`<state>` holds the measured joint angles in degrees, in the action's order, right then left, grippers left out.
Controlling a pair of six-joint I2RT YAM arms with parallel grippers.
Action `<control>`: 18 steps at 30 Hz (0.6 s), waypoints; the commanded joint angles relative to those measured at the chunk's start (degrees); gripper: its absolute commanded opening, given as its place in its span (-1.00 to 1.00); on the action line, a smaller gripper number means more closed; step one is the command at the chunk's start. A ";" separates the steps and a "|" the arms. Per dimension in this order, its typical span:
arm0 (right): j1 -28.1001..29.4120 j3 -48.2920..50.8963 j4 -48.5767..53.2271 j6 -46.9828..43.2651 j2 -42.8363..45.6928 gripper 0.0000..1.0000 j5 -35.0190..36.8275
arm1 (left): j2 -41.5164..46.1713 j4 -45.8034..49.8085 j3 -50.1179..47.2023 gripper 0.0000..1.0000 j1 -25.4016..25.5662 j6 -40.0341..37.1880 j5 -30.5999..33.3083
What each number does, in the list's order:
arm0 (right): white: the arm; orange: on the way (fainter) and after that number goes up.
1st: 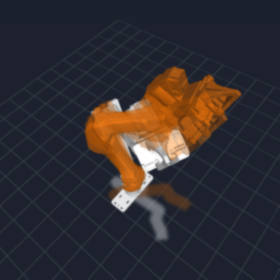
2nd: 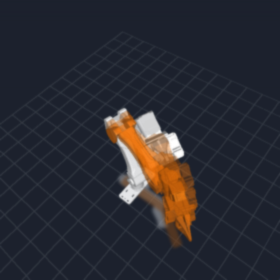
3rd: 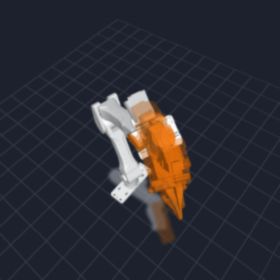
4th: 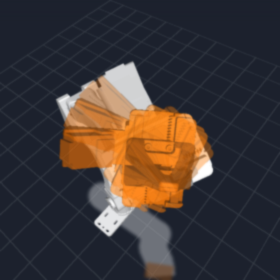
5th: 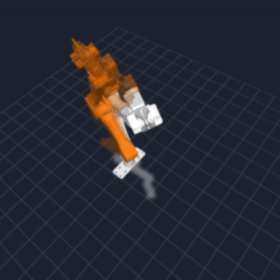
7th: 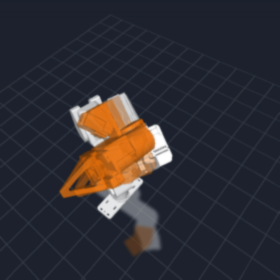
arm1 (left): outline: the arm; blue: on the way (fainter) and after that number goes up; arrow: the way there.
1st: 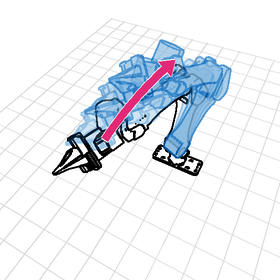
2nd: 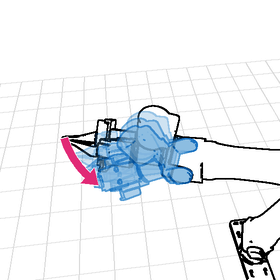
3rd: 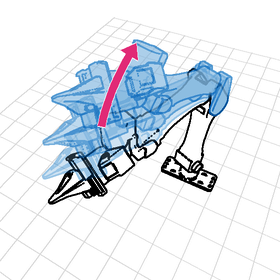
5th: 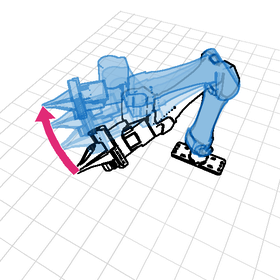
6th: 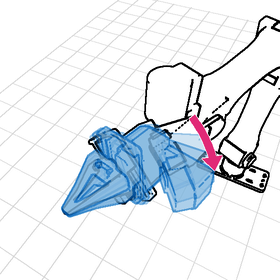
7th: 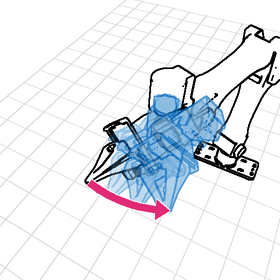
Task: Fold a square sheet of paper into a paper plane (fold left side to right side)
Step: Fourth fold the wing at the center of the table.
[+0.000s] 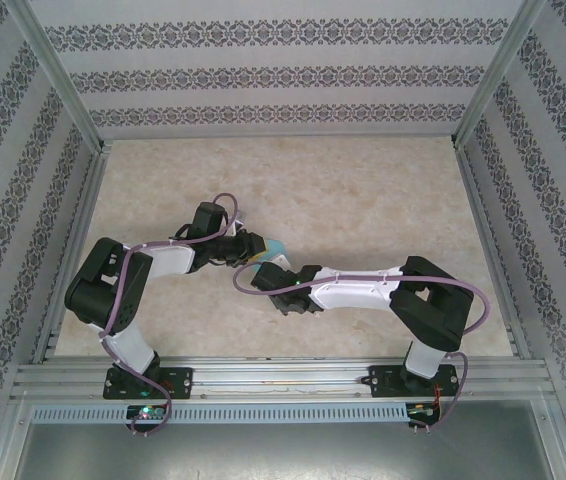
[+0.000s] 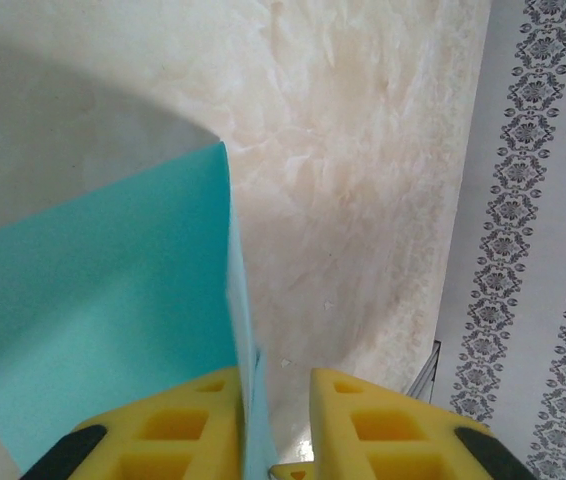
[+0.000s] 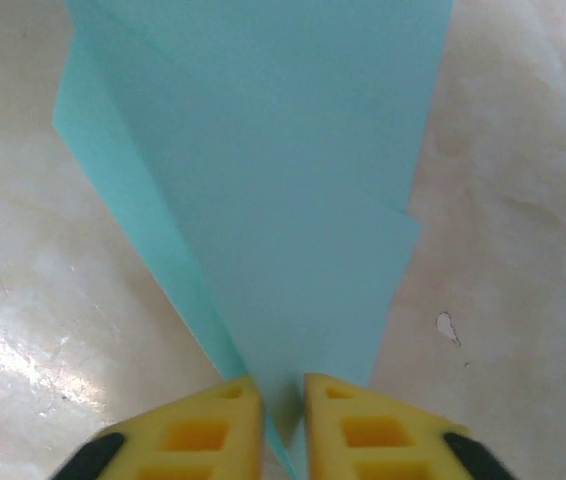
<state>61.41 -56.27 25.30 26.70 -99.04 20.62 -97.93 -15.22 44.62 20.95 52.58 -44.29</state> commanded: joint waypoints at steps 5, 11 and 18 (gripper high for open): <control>-0.18 -0.83 0.02 -0.05 -0.37 -0.98 0.00 | 5.23 5.84 1.12 -0.33 -0.48 -3.21 1.45; -2.61 0.95 -2.89 -2.11 2.74 -1.00 -7.44 | 11.26 13.01 -0.65 -0.22 -4.13 -7.33 1.69; -8.77 4.94 -8.98 -4.37 7.01 -1.00 -26.12 | 16.07 20.48 -2.09 -0.18 -7.76 -11.71 0.22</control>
<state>54.46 -53.04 19.88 24.01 -93.78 4.91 -83.09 -0.67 43.68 14.04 44.73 -43.29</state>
